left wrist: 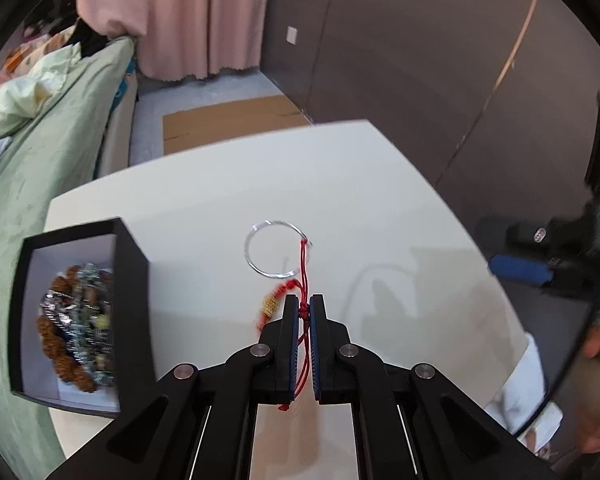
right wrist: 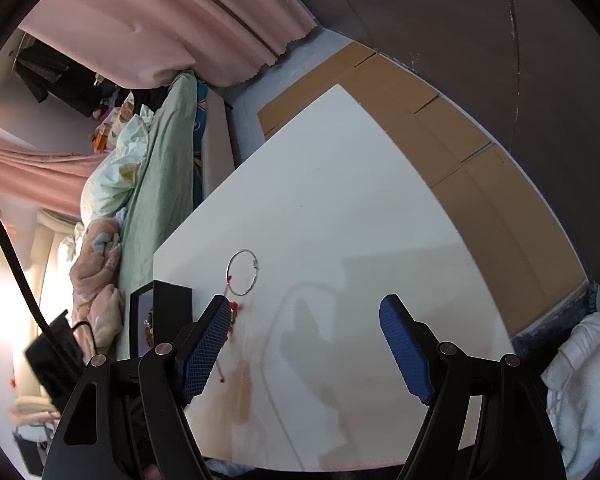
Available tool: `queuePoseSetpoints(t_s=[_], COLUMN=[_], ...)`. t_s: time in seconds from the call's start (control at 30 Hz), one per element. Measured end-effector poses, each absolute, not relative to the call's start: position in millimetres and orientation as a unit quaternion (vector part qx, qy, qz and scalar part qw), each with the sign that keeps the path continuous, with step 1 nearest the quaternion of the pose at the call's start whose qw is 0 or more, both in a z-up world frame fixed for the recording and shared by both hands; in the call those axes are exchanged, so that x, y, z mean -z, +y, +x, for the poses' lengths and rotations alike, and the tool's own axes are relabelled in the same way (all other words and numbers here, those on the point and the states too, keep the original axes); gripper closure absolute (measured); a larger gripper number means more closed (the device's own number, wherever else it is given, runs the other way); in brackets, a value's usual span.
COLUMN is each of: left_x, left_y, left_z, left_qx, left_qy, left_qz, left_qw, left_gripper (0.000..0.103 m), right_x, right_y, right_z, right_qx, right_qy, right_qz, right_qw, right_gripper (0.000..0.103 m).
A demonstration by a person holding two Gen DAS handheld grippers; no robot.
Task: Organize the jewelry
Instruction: 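Carry the red bracelet into the box with the left tool while the right tool grasps the silver hoop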
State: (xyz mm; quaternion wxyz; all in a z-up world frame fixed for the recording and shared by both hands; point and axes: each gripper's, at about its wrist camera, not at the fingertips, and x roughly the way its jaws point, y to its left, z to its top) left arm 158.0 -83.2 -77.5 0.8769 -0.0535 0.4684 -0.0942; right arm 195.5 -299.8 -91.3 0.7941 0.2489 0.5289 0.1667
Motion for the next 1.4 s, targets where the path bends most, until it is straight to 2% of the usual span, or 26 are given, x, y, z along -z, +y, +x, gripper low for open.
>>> queuePoseSetpoints(t_s=[0.53, 0.7, 0.8, 1.07, 1.2, 1.4], left_x=[38.4, 31.5, 29.7, 27.8, 28.3, 26.7], left_y=[-27.7, -6.9, 3.6, 37.6, 49.1, 58.4], left_z=[151.0, 151.8, 153.1, 158.1, 156.8, 153.0], left_qx=[0.087, 0.083, 0.081, 0.072, 0.069, 0.065], left_qy=[0.420, 0.408, 0.404, 0.393, 0.391, 0.387], left_qz=[-0.135, -0.159, -0.169, -0.207, -0.225, -0.233], left_qw=[0.893, 0.895, 0.895, 0.893, 0.890, 0.890], left_gripper=[0.098, 0.098, 0.098, 0.098, 0.098, 0.098], right_x=[98.3, 106.9, 113.2, 116.7, 122.2, 126.0], right_y=[-259.1, -238.7, -230.6, -201.8, -192.7, -182.8], right_z=[207.1, 218.8, 227.0, 241.5, 246.6, 249.5], right_qx=[-0.198, -0.195, -0.187, -0.181, -0.167, -0.144], right_qy=[0.527, 0.536, 0.543, 0.546, 0.550, 0.551], right_qz=[0.245, 0.231, 0.222, 0.172, 0.136, 0.088], right_qw=[0.789, 0.788, 0.788, 0.800, 0.807, 0.818], right_gripper=[0.027, 0.046, 0.054, 0.055, 0.070, 0.076])
